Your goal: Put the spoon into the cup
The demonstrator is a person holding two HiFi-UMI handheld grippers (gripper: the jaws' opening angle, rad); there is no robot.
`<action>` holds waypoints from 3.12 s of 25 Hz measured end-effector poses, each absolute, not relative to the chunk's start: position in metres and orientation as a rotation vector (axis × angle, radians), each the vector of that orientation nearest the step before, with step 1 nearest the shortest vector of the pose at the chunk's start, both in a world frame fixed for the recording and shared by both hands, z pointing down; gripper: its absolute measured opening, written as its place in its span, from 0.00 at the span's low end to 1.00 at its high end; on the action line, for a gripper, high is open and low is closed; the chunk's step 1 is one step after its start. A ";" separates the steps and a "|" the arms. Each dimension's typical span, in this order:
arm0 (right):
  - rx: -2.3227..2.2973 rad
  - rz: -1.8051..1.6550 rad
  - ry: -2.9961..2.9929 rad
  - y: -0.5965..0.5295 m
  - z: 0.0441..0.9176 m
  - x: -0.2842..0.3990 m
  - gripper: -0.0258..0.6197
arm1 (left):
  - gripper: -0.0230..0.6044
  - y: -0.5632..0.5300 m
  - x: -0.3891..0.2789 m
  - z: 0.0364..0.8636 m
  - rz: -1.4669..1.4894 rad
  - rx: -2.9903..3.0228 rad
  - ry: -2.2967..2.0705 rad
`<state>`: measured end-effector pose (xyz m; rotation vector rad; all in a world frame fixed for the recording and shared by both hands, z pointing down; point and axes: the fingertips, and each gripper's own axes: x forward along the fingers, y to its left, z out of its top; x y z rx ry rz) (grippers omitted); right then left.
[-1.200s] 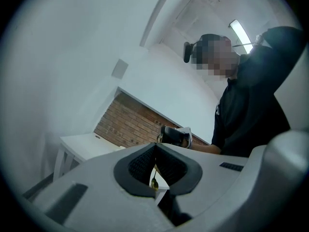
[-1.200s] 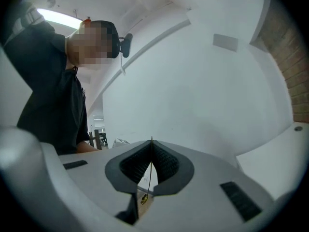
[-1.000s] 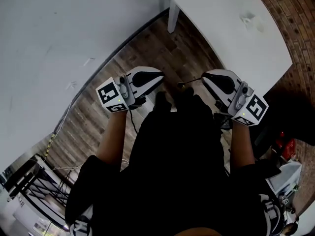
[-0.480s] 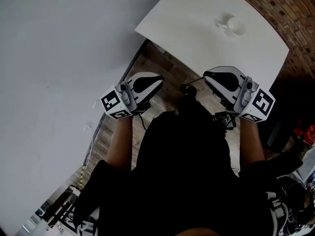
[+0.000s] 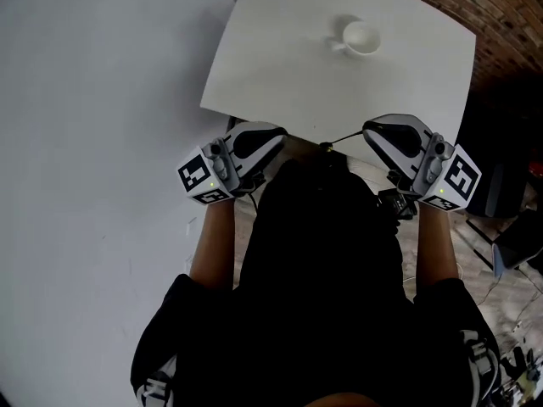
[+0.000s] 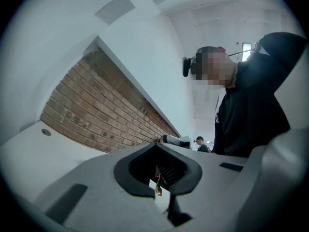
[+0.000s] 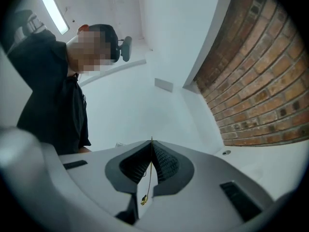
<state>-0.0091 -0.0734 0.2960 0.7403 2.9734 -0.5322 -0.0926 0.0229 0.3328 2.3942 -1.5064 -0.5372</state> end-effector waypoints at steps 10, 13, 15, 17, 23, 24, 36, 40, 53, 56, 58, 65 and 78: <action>0.273 -0.353 3.130 -0.111 0.301 -0.057 0.05 | 0.06 -0.018 -0.167 0.363 -0.555 2.484 -1.198; 0.206 -0.312 3.124 -0.111 0.285 -0.074 0.05 | 0.06 -0.020 -0.180 0.356 -0.538 2.518 -1.118; 0.168 -0.280 3.129 -0.108 0.283 -0.090 0.05 | 0.06 -0.022 -0.191 0.359 -0.539 2.531 -1.066; 0.112 -0.263 3.140 -0.106 0.287 -0.103 0.05 | 0.06 -0.024 -0.201 0.367 -0.541 2.540 -1.021; -0.057 -0.210 3.168 -0.108 0.289 -0.117 0.05 | 0.06 -0.035 -0.209 0.389 -0.406 2.565 -0.989; -0.086 -0.200 3.167 -0.109 0.288 -0.117 0.05 | 0.06 -0.036 -0.208 0.391 -0.399 2.573 -0.972; -0.300 -0.142 3.139 -0.200 0.304 -0.082 0.05 | 0.06 -0.099 -0.174 0.420 -0.340 2.519 -0.919; -0.250 -0.086 3.218 -0.216 0.319 -0.100 0.05 | 0.06 -0.108 -0.174 0.424 -0.328 2.500 -0.948; -0.192 -0.230 3.262 -0.276 0.394 -0.133 0.05 | 0.06 -0.145 -0.183 0.466 -0.369 2.329 -1.046; -0.198 -0.272 3.257 -0.286 0.412 -0.133 0.05 | 0.06 -0.151 -0.175 0.474 -0.392 2.324 -1.008; -0.210 -0.302 3.248 -0.296 0.426 -0.132 0.05 | 0.06 -0.158 -0.170 0.490 -0.359 2.332 -0.988; -0.252 -0.417 3.237 -0.305 0.464 -0.136 0.05 | 0.06 -0.166 -0.178 0.519 -0.321 2.306 -0.990; -0.254 -0.400 3.272 -0.302 0.475 -0.139 0.05 | 0.06 -0.174 -0.171 0.518 -0.314 2.291 -0.963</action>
